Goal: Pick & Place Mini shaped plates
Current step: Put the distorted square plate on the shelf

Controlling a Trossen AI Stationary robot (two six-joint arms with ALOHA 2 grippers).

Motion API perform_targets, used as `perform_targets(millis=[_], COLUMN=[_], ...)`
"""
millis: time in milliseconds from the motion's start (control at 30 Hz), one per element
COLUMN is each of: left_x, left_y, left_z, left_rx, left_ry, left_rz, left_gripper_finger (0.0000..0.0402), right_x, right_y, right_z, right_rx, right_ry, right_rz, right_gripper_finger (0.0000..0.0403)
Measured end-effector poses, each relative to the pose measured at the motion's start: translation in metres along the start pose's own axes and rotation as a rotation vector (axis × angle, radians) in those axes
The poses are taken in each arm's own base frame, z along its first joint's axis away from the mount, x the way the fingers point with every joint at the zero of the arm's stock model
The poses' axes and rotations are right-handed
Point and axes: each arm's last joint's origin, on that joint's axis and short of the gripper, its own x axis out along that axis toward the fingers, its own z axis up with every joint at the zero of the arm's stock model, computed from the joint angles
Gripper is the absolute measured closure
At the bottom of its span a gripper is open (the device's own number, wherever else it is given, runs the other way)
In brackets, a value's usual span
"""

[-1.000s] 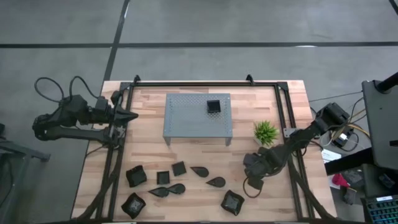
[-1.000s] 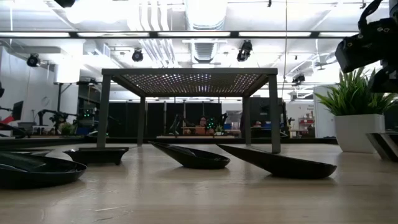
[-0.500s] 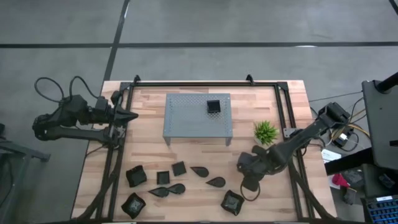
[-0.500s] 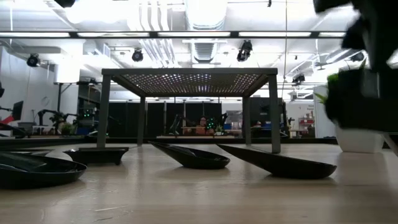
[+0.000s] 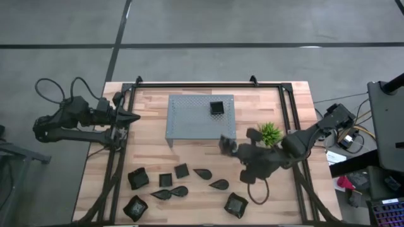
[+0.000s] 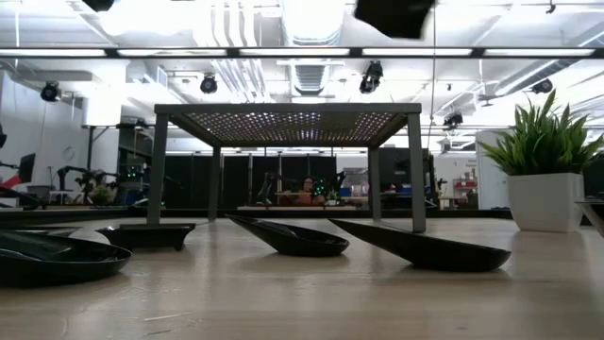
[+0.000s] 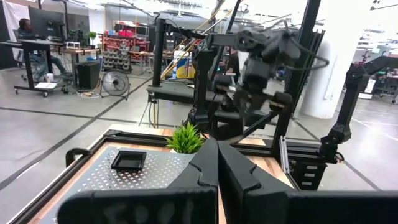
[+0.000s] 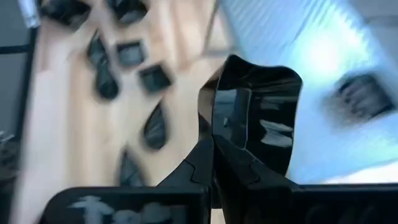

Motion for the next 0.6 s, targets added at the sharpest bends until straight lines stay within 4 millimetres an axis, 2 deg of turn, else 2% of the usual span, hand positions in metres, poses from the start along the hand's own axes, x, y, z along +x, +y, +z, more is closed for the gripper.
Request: perform_targets(millis=[100, 267, 400, 600], left_x=[0.000, 0.000, 0.000, 0.000], left_y=[0.000, 0.000, 0.000, 0.000], left_z=[0.000, 0.000, 0.000, 0.000], left_rx=[0.000, 0.000, 0.000, 0.000], left_ry=[0.000, 0.000, 0.000, 0.000], left_rz=[0.000, 0.000, 0.000, 0.000], left_gripper_finger=[0.0401, 0.0401, 0.0401, 0.0401], right_x=[0.002, 0.020, 0.044, 0.089], right_y=[-0.009, -0.020, -0.026, -0.037], right_z=[0.013, 0.038, 0.053, 0.075], right_rx=[-0.071, -0.186, -0.287, -0.413], right_ry=[-0.051, -0.123, -0.124, -0.054], right_rz=[-0.069, -0.115, -0.169, -0.251], right_gripper_finger=[0.0395, 0.0395, 0.0395, 0.0395])
